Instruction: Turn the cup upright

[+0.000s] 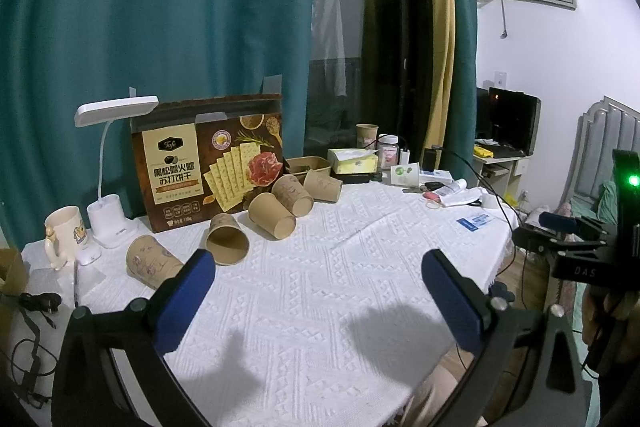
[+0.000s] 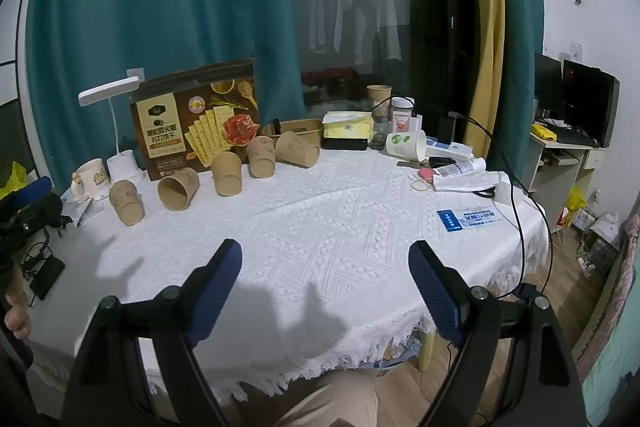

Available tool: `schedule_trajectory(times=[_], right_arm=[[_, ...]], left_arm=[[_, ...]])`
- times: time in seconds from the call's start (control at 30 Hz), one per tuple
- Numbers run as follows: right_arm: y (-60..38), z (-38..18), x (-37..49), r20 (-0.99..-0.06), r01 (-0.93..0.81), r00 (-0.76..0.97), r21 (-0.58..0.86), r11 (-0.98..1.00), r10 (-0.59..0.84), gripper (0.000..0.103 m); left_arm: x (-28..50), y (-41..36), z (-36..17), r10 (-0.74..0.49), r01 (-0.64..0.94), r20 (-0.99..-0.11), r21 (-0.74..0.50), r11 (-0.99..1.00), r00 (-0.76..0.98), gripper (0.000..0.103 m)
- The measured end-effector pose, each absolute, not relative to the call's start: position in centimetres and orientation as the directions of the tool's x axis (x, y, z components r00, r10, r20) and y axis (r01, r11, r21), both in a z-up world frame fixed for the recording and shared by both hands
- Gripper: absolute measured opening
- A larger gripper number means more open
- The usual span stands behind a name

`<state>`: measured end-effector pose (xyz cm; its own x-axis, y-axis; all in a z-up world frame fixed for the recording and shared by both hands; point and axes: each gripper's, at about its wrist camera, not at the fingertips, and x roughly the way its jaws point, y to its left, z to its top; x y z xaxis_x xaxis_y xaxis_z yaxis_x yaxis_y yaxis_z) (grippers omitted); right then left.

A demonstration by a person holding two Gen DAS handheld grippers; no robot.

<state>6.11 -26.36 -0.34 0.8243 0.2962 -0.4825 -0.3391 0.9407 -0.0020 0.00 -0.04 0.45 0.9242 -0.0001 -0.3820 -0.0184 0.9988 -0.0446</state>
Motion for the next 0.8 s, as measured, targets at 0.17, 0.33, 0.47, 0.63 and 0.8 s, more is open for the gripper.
schedule_trajectory(times=[0.17, 0.33, 0.47, 0.63, 0.8], right_arm=[[-26.4, -0.4, 6.1, -0.482, -0.34, 0.824, -0.001, 0.94, 0.298, 0.084], [-26.3, -0.3, 6.1, -0.481, -0.339, 0.825, -0.002, 0.941, 0.297, 0.084], [-26.5, -0.3, 6.1, -0.482, -0.339, 0.824, 0.0, 0.941, 0.297, 0.084], [-26.5, -0.3, 6.1, -0.482, -0.339, 0.824, 0.001, 0.941, 0.297, 0.084], [-26.6, -0.3, 6.1, -0.481, -0.338, 0.825, 0.002, 0.941, 0.297, 0.084]], left_arm=[[-0.1, -0.1, 0.4, -0.002, -0.016, -0.381, -0.043, 0.999, 0.924, 0.103], [0.4, -0.3, 0.8, -0.002, -0.017, -0.38, -0.046, 0.999, 0.925, 0.103], [0.4, -0.3, 0.8, -0.003, -0.016, -0.378, -0.045, 0.999, 0.926, 0.103], [0.4, -0.3, 0.8, -0.003, -0.014, -0.379, -0.044, 0.999, 0.926, 0.103], [0.1, -0.6, 1.8, -0.002, -0.015, -0.375, -0.043, 0.999, 0.927, 0.103]])
